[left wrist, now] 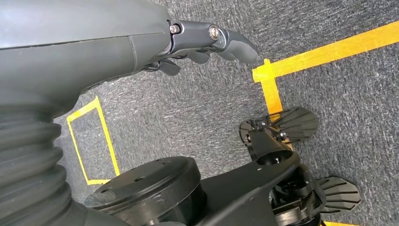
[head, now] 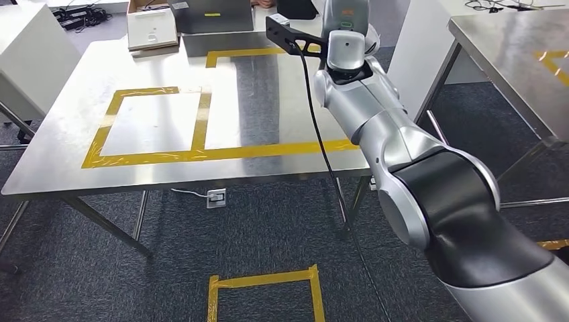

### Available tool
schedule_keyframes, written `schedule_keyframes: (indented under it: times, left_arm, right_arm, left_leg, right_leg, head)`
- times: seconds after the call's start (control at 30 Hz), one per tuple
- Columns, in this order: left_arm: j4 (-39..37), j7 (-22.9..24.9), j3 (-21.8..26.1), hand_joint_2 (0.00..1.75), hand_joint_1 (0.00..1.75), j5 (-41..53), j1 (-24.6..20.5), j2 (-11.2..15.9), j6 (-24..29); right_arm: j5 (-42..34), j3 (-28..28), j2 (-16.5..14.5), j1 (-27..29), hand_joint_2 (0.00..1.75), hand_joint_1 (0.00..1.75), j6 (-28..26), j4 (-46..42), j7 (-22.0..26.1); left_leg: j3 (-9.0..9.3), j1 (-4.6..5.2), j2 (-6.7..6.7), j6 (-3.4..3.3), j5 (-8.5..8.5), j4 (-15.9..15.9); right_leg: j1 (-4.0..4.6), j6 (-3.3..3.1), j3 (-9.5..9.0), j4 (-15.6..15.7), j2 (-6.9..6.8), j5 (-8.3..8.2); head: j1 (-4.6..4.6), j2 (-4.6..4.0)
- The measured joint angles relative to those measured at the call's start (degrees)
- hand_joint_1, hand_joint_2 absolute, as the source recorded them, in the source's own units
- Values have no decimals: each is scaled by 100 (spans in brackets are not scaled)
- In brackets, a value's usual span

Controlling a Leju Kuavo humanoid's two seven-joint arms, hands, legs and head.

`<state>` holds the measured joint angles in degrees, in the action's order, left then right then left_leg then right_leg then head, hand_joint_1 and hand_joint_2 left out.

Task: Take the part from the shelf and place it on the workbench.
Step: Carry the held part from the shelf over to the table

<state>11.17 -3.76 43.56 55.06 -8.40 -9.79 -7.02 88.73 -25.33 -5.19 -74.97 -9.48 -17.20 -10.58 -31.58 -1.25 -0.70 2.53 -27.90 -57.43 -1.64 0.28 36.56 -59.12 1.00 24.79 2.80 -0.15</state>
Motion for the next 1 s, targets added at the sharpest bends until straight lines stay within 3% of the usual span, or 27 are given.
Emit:
schedule_keyframes:
  times: [0.07,0.2,0.3,0.37,0.43,0.47,0.5,0.57,0.6,0.67,0.73,0.8,0.87,0.93,0.97,1.0]
  left_arm:
    - [0,0,0,175,0,0,1,1,1]
    - [1,-1,2,175,0,0,2,9,-1]
    - [2,-8,4,175,0,0,1,-6,-1]
    - [2,-15,8,175,0,0,-3,-18,0]
    - [2,-17,11,175,0,0,-6,-21,1]
    - [1,-17,13,175,0,0,0,-24,1]
    - [1,-17,14,175,0,0,8,-26,0]
    - [1,-19,18,175,0,0,17,-31,-1]
    - [1,-21,19,175,0,0,13,-27,-1]
    - [2,-23,20,175,0,0,5,-20,-1]
    - [1,-24,21,175,0,0,8,-18,-2]
    - [1,-26,22,175,0,0,8,-19,-2]
    - [2,-28,22,175,0,0,-5,-18,-2]
    - [2,-26,22,175,0,0,-6,-18,-2]
    - [1,-24,22,175,0,0,1,-19,-2]
    - [1,-21,22,175,0,0,9,-19,-2]
  right_arm:
    - [1,0,-9,0,175,175,1,0,0]
    - [6,0,-40,-2,175,175,10,1,0]
    - [16,0,-60,-28,175,175,17,-6,2]
    - [25,0,-70,-70,175,175,22,-7,14]
    - [33,0,-78,-77,175,175,32,1,22]
    - [36,0,-76,-57,175,175,37,4,21]
    - [37,0,-76,-37,175,175,40,7,21]
    - [42,0,-77,-23,175,175,39,7,29]
    - [49,0,-75,-26,175,175,35,10,32]
    - [57,1,-78,-17,175,175,33,15,30]
    - [57,5,-81,5,175,175,32,17,21]
    - [59,13,-92,6,175,175,26,13,17]
    - [61,20,-109,-5,175,175,20,7,24]
    - [62,26,-118,13,175,175,19,7,31]
    - [63,27,-123,30,175,175,20,7,33]
    - [64,30,-126,44,175,175,21,7,36]
  left_leg:
    - [4,2,-3,-8,-5,-11]
    - [-19,22,-2,-130,-35,-67]
    - [106,-3,26,-205,40,115]
    - [202,-38,50,-241,85,234]
    - [225,-41,55,-263,58,232]
    - [237,-46,51,-260,30,213]
    - [251,-55,43,-245,-5,186]
    - [279,-82,31,-189,-108,99]
    - [264,-79,26,-143,-172,39]
    - [245,-61,17,-56,-274,-39]
    - [271,-56,19,4,-320,-23]
    - [264,-62,37,45,-394,-102]
    - [1,-57,48,62,-600,-620]
    - [-515,-44,49,57,-830,-1442]
    - [-740,-37,49,45,-834,-1720]
    - [-873,-29,49,22,-713,-1786]
  right_leg:
    - [-7,17,-22,26,-3,-11]
    - [-47,97,-51,81,-5,-42]
    - [-19,159,-77,77,-17,-18]
    - [-8,172,170,-404,-49,200]
    - [-6,192,583,-1149,-61,450]
    - [-10,203,719,-1353,-62,458]
    - [-18,214,753,-1339,-64,356]
    - [-44,244,530,-730,-81,-49]
    - [-42,257,372,-396,-89,-175]
    - [-29,192,203,-63,-92,-193]
    - [-14,63,189,-84,-76,-90]
    - [-27,-25,149,-82,-65,-40]
    - [-38,-89,81,-73,-61,8]
    - [-22,-122,13,-72,-63,70]
    - [-11,-127,-26,-72,-62,105]
    - [-2,-128,-72,-72,-59,143]
  head:
    - [0,0]
    - [-2,0]
    - [7,0]
    - [19,0]
    - [22,0]
    - [22,0]
    - [24,0]
    - [23,0]
    - [29,0]
    - [27,0]
    - [19,0]
    - [11,0]
    - [-1,0]
    - [-7,0]
    - [-8,0]
    - [-8,0]
